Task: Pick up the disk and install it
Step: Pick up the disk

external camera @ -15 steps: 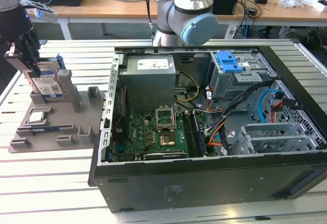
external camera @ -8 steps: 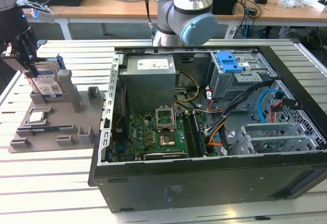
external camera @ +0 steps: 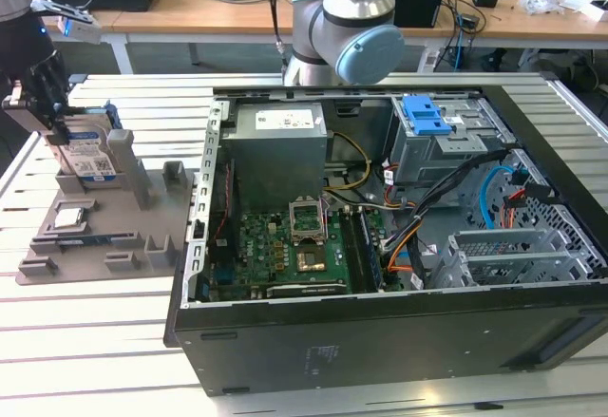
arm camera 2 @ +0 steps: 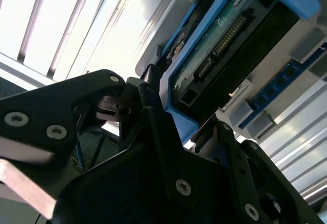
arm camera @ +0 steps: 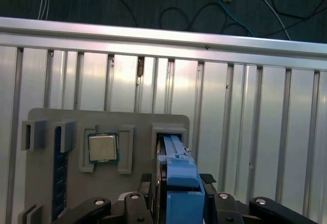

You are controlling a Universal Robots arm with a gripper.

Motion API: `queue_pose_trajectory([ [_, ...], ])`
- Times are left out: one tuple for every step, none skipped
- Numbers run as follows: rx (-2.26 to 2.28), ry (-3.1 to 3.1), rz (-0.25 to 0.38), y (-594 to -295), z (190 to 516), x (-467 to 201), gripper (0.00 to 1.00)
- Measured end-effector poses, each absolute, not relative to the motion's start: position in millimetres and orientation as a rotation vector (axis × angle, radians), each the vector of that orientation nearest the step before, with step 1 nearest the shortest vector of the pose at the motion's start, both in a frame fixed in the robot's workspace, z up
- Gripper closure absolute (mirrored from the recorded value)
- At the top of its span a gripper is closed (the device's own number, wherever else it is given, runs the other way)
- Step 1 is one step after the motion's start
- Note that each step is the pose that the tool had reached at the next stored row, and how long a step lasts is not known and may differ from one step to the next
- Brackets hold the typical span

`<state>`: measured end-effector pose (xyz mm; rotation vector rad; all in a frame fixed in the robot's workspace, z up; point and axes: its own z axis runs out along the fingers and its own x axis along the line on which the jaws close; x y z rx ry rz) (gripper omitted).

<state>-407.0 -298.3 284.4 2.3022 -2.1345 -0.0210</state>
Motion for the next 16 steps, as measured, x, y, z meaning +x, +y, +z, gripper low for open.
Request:
queue_pose_trajectory([
  [2.302, -2.134, -0.021, -298.3, 284.2, -407.0, 0.52],
  [2.302, -2.134, -0.021, -298.3, 284.2, -407.0, 0.52],
  [2.302, -2.135, -0.021, -298.3, 284.0, -407.0, 0.52],
  [2.302, -2.135, -0.021, -298.3, 283.9, -407.0, 0.52],
  [2.302, -2.135, -0.021, -298.3, 283.9, -407.0, 0.52],
  [2.302, -2.135, -0.021, -298.3, 283.8, -407.0, 0.53],
  [2.302, -2.135, -0.021, -298.3, 283.8, -407.0, 0.63],
  [2.302, -2.135, -0.021, -298.3, 283.7, -407.0, 0.63],
  [2.302, -2.135, -0.021, -298.3, 283.7, -407.0, 0.63],
  [2.302, -2.135, -0.021, -298.3, 283.6, -407.0, 0.63],
  [2.302, -2.135, -0.021, -298.3, 283.6, -407.0, 0.63],
  [2.302, -2.135, -0.021, -298.3, 283.5, -407.0, 0.63],
  [2.302, -2.135, -0.021, -298.3, 283.5, -407.0, 0.63],
  [2.302, -2.135, -0.021, -298.3, 283.5, -407.0, 0.63],
  [2.302, -2.135, -0.021, -298.3, 283.4, -407.0, 0.63],
  [2.302, -2.135, -0.021, -298.3, 283.4, -407.0, 0.63],
])
